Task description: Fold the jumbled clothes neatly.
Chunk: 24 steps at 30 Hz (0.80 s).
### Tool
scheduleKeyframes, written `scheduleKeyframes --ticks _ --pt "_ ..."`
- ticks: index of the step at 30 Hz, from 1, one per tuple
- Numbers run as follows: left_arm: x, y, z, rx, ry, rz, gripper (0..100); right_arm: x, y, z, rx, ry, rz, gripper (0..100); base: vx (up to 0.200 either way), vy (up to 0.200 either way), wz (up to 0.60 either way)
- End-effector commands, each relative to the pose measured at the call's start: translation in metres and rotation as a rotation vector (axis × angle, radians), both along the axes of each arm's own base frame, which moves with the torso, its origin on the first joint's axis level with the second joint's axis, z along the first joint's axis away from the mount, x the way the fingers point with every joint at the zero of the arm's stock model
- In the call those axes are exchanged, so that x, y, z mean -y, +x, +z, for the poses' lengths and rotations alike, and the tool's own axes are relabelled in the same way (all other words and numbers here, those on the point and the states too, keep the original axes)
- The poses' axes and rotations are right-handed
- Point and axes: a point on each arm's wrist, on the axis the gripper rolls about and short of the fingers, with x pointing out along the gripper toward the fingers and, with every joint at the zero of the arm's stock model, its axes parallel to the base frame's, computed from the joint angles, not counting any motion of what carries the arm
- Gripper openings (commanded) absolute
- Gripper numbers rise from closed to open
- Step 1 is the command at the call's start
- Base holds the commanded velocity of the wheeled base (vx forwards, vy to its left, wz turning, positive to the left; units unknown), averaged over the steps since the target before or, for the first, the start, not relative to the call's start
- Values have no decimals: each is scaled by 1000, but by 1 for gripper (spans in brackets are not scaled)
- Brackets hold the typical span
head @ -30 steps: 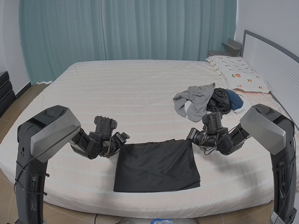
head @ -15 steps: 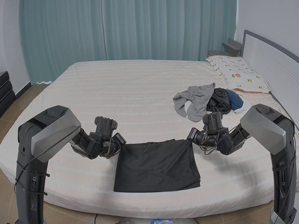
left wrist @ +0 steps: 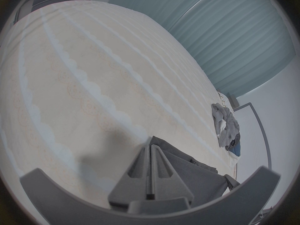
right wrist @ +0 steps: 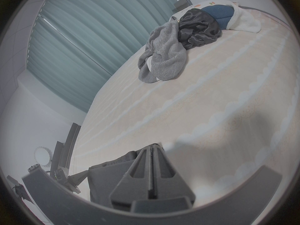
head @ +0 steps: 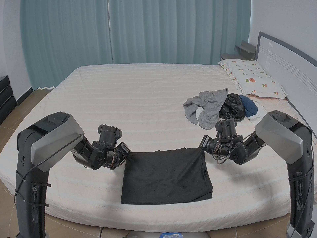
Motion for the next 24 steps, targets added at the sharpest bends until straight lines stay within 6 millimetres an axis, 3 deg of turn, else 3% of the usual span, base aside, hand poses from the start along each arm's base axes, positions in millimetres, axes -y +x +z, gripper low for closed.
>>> scheduleKeyframes --ticks 1,17,18,24 --pt "-4 1 4 8 -3 9 0 -1 2 -2 -1 1 0 0 0 0 0" --pt "-4 3 2 6 -8 9 0 -11 7 -16 -2 -27 -10 0 0 0 0" --pt "-4 3 2 5 -7 9 100 -10 6 -16 -3 -28 -10 100 0 0 0" --pt "-4 2 2 5 -7 9 100 -8 3 -8 2 -24 -13 100 0 0 0"
